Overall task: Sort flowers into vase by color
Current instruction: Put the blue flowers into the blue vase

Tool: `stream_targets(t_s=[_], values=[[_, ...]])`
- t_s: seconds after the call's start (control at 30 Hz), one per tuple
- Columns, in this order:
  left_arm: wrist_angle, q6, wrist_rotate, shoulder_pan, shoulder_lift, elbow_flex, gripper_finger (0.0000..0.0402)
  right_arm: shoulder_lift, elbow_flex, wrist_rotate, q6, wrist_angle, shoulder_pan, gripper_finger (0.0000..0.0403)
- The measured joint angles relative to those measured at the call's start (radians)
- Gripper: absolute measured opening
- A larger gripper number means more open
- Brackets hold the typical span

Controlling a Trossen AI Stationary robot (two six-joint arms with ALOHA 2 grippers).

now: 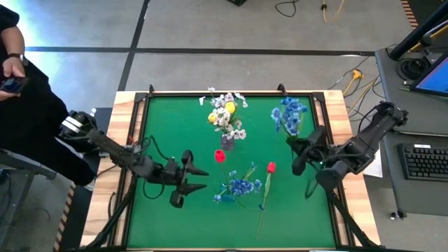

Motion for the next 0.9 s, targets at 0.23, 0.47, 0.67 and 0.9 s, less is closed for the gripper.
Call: stream_targets(t_s=[0.23, 0.47, 0.67, 0.9], values=[[0.123, 0.194, -0.025, 0.021, 0.000, 0.057, 0.0171, 0.002, 0.002, 0.041, -0.653, 0.532, 0.023, 0.0027], [-0.080, 0.312, -0.024, 0.048, 0.035, 0.260, 0.0171, 0.060, -0.002, -0.484, -1.261, 1.189, -0.017, 0.0027], [-0.225, 0.386, -0.016, 0.050, 0.107, 0.434, 0.0195, 0.150, 0.048, -0.602, -1.440, 1.351, -0.023, 0.0027], [-0.497, 0.424, -0.015, 0.076, 0.227, 0.680, 0.0239, 0.278, 0.142, -0.603, -1.489, 1.338, -0.055, 0.0027]])
